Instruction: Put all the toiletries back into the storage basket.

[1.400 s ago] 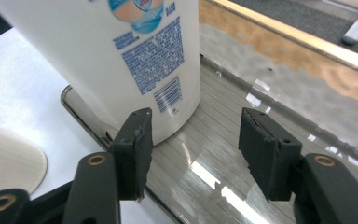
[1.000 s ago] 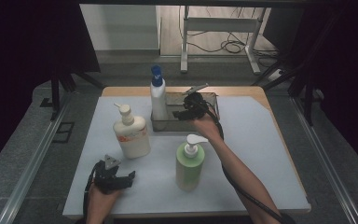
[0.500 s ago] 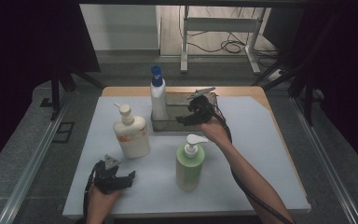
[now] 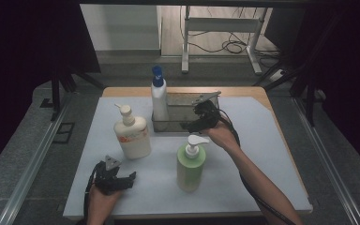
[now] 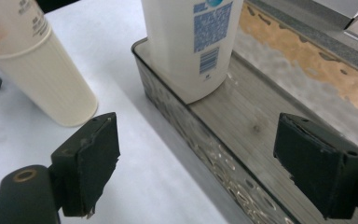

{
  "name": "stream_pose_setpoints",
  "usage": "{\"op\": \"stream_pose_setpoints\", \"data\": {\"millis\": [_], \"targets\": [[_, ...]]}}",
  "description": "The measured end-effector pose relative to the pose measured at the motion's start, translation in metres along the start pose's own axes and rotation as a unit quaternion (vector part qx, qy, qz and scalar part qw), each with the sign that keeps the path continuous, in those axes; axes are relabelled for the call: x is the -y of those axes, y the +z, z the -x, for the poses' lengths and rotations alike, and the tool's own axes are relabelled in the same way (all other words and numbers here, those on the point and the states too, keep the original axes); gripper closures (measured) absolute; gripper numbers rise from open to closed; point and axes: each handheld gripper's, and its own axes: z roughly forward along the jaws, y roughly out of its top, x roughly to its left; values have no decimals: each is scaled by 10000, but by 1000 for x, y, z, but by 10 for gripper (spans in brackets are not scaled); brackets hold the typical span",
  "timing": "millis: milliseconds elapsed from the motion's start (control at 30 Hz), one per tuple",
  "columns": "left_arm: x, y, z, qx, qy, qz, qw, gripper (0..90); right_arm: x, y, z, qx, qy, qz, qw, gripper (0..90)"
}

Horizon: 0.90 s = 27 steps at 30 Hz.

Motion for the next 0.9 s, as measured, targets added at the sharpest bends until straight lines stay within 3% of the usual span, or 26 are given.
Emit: {"op": "stream_pose_setpoints", "data": {"millis": [900], "targets": [[0, 0, 0, -15, 6, 1, 10000, 127, 32, -25, -8, -144, -301, -69, 9994, 36]]}}
